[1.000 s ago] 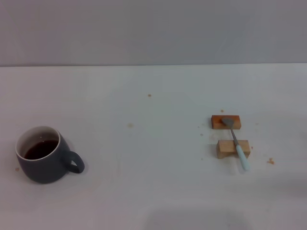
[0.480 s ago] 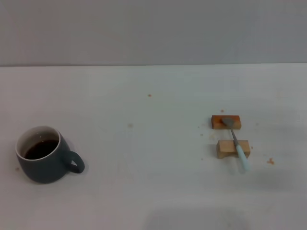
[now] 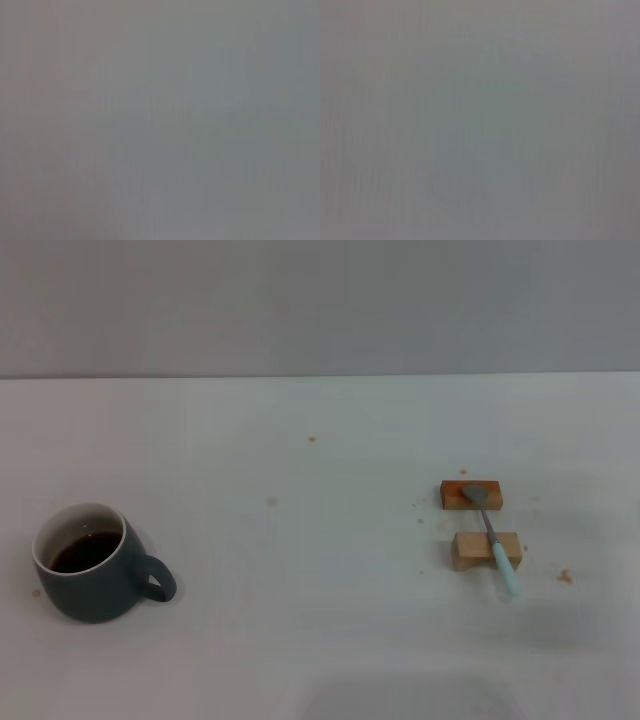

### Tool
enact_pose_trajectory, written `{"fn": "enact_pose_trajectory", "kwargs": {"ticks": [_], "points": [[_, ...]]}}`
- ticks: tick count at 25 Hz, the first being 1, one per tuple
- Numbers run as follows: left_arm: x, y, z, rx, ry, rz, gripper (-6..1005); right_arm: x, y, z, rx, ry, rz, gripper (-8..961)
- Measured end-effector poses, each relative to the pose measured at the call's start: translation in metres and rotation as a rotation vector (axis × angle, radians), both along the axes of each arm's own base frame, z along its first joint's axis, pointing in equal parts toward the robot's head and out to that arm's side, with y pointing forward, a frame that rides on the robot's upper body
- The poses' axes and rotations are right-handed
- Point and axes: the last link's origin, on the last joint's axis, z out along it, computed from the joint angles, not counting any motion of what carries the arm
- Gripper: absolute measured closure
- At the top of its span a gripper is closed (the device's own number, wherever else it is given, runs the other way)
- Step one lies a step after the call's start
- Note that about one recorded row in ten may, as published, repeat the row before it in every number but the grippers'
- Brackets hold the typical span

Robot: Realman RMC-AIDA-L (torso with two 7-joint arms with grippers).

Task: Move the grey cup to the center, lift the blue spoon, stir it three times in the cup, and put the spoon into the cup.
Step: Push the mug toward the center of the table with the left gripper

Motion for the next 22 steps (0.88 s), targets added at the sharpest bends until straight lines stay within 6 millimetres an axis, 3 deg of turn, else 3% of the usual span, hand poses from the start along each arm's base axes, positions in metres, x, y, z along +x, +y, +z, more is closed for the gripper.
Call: {"fn": "enact_pose_trajectory", "kwargs": {"ticks": [9,20,22], "points": [[-0.001,-0.012,-0.008,0.015,-0.016,0.014,278,-0.004,-0.003,0.003,0.014,0.012,0.009,565],[-0.001,-0.022,-0.021,-0.003,-0.034,0.016,760,-0.005,-0.005,-0.001,0.003,0.016,0.013,566],[-0.001,-0.022,-0.021,0.0,-0.033,0.012,799,-0.004,-0.005,-0.003,0.001,0.019,0.014,566]]}}
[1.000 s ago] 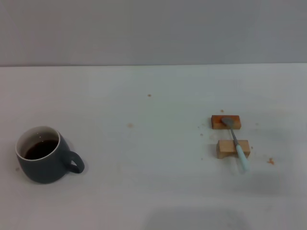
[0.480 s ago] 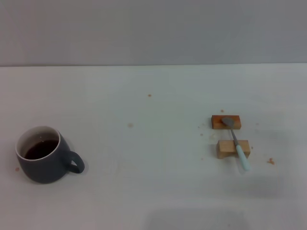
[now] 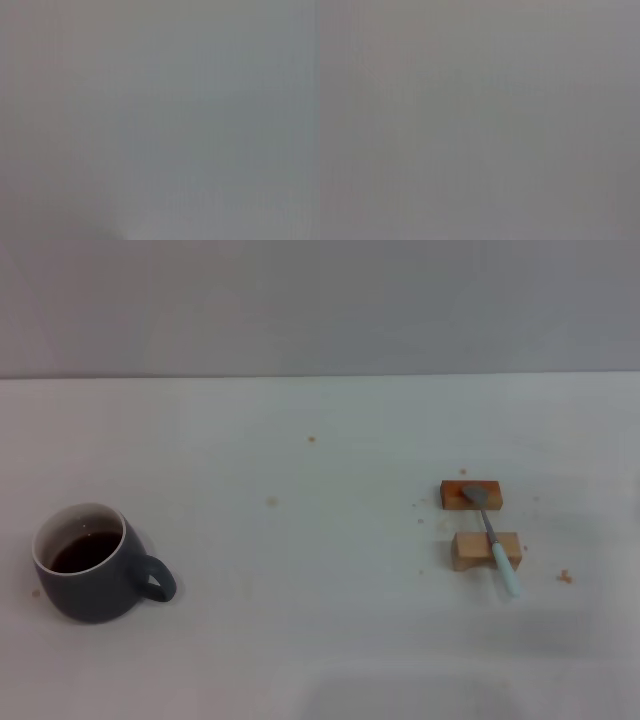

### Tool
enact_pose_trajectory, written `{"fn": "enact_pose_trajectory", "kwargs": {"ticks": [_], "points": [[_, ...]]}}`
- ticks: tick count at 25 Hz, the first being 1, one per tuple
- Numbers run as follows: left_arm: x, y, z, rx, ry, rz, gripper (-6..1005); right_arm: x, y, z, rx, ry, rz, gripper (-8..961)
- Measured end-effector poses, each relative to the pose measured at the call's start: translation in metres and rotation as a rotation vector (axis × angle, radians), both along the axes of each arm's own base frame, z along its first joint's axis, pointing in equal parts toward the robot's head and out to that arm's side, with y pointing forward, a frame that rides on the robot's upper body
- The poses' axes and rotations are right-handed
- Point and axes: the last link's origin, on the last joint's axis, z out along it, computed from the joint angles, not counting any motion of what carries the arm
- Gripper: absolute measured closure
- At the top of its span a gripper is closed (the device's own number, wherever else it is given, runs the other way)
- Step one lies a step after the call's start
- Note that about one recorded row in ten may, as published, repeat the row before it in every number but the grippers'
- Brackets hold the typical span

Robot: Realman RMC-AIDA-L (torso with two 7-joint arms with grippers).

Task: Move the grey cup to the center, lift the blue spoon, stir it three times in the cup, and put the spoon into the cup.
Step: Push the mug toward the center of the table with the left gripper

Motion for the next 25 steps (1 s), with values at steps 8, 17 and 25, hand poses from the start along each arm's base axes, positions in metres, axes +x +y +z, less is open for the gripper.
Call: {"fn": "enact_pose_trajectory", "kwargs": {"ticks": [8,17,25], "points": [[0.002,-0.013,-0.014,-0.046,-0.014,-0.026,953,0.004,-0.004,-0.006,0.001,0.037,0.008,564],[0.008,-0.027,-0.041,-0.145,-0.035,-0.063,1001,-0.001,-0.004,-0.002,0.016,0.039,0.027,566],[0.02,-0.033,-0.063,-0.219,-0.084,-0.117,1001,-0.002,-0.002,-0.002,0.016,0.037,0.033,564]]}}
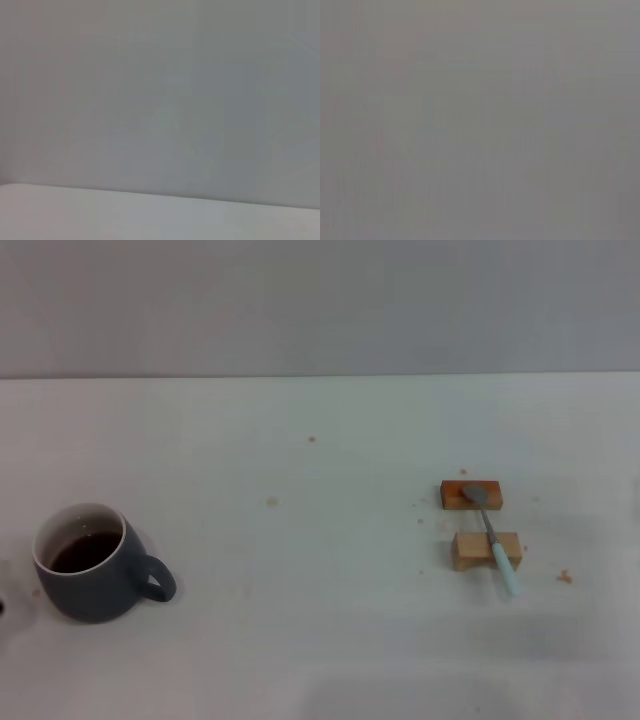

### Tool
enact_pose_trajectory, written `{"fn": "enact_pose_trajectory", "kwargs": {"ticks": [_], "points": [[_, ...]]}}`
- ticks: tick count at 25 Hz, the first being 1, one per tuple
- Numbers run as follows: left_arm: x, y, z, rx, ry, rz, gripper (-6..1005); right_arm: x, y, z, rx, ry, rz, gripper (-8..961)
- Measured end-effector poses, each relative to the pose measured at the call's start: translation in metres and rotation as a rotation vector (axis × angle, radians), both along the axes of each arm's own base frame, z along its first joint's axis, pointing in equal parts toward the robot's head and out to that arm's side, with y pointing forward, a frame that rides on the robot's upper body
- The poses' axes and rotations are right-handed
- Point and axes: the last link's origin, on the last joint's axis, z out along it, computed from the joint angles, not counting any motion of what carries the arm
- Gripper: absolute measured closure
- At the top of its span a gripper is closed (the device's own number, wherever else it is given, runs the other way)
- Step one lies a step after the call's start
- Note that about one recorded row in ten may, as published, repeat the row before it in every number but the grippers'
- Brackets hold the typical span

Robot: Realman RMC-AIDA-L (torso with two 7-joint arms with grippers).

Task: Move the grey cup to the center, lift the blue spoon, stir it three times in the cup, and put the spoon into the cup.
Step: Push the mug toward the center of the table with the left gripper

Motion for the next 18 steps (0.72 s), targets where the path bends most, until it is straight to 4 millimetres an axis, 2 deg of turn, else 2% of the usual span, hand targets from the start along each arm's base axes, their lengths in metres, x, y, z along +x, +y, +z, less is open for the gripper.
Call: {"fn": "enact_pose_trajectory", "kwargs": {"ticks": [1,16,18], "points": [[0.005,0.001,-0.006,-0.024,-0.01,-0.021,1001,0.0,0.0,0.0,0.001,-0.001,0.001,564],[0.03,0.031,-0.019,-0.093,-0.023,-0.137,1001,-0.002,-0.002,0.0,-0.001,0.0,0.007,565],[0.036,0.033,-0.026,-0.124,-0.021,-0.165,1001,-0.002,-0.002,0.0,-0.001,0.0,0.009,565]]}}
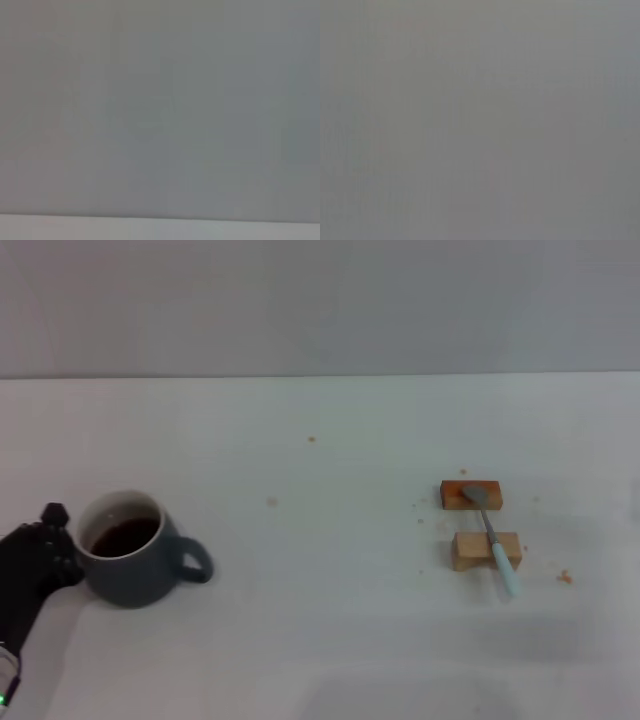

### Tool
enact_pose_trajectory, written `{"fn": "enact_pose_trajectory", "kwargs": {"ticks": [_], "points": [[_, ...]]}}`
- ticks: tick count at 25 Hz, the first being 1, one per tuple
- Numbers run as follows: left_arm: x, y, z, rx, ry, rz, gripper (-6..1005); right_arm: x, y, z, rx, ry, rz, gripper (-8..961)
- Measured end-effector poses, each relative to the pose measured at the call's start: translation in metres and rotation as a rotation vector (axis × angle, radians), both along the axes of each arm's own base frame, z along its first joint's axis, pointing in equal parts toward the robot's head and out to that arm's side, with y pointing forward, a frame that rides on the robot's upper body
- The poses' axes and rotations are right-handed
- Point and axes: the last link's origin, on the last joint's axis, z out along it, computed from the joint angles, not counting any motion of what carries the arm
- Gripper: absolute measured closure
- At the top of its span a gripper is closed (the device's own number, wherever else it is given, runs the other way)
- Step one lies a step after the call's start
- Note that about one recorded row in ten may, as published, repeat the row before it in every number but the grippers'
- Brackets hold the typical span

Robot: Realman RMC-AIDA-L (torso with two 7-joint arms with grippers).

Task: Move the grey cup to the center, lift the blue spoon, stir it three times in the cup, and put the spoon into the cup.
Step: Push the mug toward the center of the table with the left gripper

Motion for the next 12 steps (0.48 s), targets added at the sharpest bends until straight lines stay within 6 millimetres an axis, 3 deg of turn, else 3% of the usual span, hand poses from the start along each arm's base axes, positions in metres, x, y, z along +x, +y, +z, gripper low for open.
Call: {"fn": "enact_pose_trajectory", "kwargs": {"ticks": [12], "points": [[0.017,-0.002,-0.018,-0.073,-0.002,-0.082,1001,-0.003,0.001,0.001,0.005,0.003,0.01,565]]}}
